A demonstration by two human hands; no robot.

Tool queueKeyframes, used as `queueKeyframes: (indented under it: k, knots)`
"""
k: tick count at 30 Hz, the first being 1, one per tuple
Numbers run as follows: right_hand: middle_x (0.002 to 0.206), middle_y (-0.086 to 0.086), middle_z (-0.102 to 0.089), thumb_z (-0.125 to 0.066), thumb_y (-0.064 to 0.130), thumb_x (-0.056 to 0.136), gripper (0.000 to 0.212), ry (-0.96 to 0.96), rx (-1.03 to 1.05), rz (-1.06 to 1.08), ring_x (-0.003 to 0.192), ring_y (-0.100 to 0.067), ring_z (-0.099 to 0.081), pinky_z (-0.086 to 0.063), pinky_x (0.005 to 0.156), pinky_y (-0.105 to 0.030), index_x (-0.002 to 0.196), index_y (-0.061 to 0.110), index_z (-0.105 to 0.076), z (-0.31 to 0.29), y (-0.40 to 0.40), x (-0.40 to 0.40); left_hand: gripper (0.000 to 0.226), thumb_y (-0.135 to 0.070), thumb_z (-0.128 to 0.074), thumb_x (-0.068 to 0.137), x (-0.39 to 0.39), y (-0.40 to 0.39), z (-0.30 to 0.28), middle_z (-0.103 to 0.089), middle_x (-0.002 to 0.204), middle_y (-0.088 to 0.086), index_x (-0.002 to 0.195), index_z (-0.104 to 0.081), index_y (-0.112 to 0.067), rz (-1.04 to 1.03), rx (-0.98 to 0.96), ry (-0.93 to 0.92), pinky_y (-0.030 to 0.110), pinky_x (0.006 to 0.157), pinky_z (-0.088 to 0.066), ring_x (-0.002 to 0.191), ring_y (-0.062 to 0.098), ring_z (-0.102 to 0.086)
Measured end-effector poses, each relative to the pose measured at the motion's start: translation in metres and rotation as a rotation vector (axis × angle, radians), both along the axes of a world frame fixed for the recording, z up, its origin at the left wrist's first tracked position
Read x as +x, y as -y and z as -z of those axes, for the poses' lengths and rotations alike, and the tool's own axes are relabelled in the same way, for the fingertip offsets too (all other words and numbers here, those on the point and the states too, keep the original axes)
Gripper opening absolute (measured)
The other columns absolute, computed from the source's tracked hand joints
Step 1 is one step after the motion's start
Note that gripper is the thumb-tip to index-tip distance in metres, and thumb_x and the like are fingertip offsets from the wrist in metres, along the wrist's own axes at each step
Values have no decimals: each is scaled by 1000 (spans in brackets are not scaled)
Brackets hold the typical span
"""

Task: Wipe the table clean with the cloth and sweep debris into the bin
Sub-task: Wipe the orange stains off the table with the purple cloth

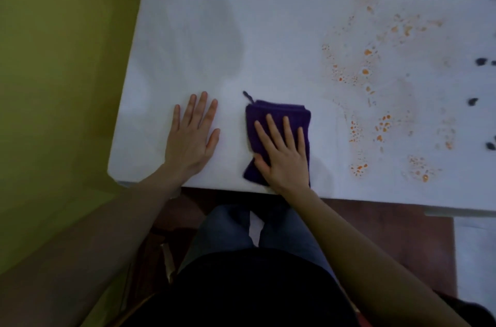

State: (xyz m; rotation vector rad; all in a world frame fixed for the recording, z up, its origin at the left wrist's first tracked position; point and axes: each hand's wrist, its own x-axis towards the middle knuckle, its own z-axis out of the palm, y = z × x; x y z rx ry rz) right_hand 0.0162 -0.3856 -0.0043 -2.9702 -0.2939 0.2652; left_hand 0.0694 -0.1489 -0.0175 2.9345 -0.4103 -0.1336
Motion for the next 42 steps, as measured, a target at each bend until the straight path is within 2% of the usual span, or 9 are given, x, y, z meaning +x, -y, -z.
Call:
queueKeyframes:
  k: [9, 13, 17, 21, 27, 31, 35, 39, 42]
  knots:
    - [166, 2, -13, -34, 52, 94, 68, -28, -36, 261, 153, -30, -7, -11, 121, -56, 157, 31, -20, -3, 162, -38, 64, -45, -23, 101, 18, 109, -3, -11, 167, 6, 159, -17, -18, 105, -58, -37, 52, 123, -9, 154, 25, -8]
    - [166, 0, -11, -24, 57, 95, 68, -58, -36, 404, 152, -34, -5, -6, 121, -58, 158, 31, -16, -5, 213, 4, 64, -45, -22, 102, 15, 123, 4, -10, 167, 6, 159, -15, -18, 78, 33, -28, 53, 123, -9, 154, 25, -10]
    - [167, -3, -8, -18, 58, 94, 71, -40, -37, 486, 152, -36, 0, -1, 120, -59, 159, 29, -11, -4, 201, 65, 65, -46, -23, 101, 16, 123, 5, -7, 167, 5, 160, -12, -19, 70, 45, -12, 52, 124, -7, 154, 24, -7]
    - [166, -2, -10, -19, 55, 93, 71, -22, -32, 351, 152, -37, -3, 0, 121, -57, 159, 28, -12, -6, 154, 81, 66, -46, -23, 101, 14, 124, 3, -7, 168, 4, 160, -12, -20, 62, 54, -12, 52, 124, -7, 154, 23, -6]
    - [166, 1, -12, -37, 50, 97, 67, 4, 32, -61, 153, -31, -4, -8, 121, -56, 158, 30, -18, -2, 150, -3, 65, -45, -24, 101, 13, 123, -3, -10, 167, 5, 160, -15, -20, 56, 59, -6, 51, 124, -8, 154, 24, -9]
    - [165, 2, -14, -35, 55, 96, 67, 12, -20, -32, 153, -29, -8, -13, 121, -55, 157, 31, -21, -2, 222, -15, 65, -46, -22, 101, 15, 123, -2, -8, 168, 4, 160, -14, -20, 38, 75, -15, 51, 124, -7, 154, 23, -7]
    - [166, -1, -13, -24, 59, 98, 67, -27, -57, 134, 152, -34, -7, -7, 120, -59, 158, 30, -17, -6, 264, 42, 65, -46, -21, 101, 13, 122, 1, -8, 168, 4, 160, -14, -20, 44, 84, -7, 51, 124, -8, 154, 22, -6]
    - [167, -1, -8, -19, 59, 98, 69, -13, -51, 249, 152, -37, 0, -1, 120, -60, 159, 29, -9, -4, 227, 107, 64, -46, -22, 102, 14, 123, 0, -7, 168, 3, 160, -13, -20, 46, 82, 4, 51, 124, -8, 155, 22, -5]
    - [166, 0, -11, -24, 56, 98, 68, 3, -48, 153, 151, -38, -4, -2, 120, -59, 159, 28, -12, -2, 181, 117, 64, -46, -22, 102, 12, 125, -1, -7, 168, 3, 160, -13, -20, 49, 87, 7, 51, 124, -8, 155, 22, -5]
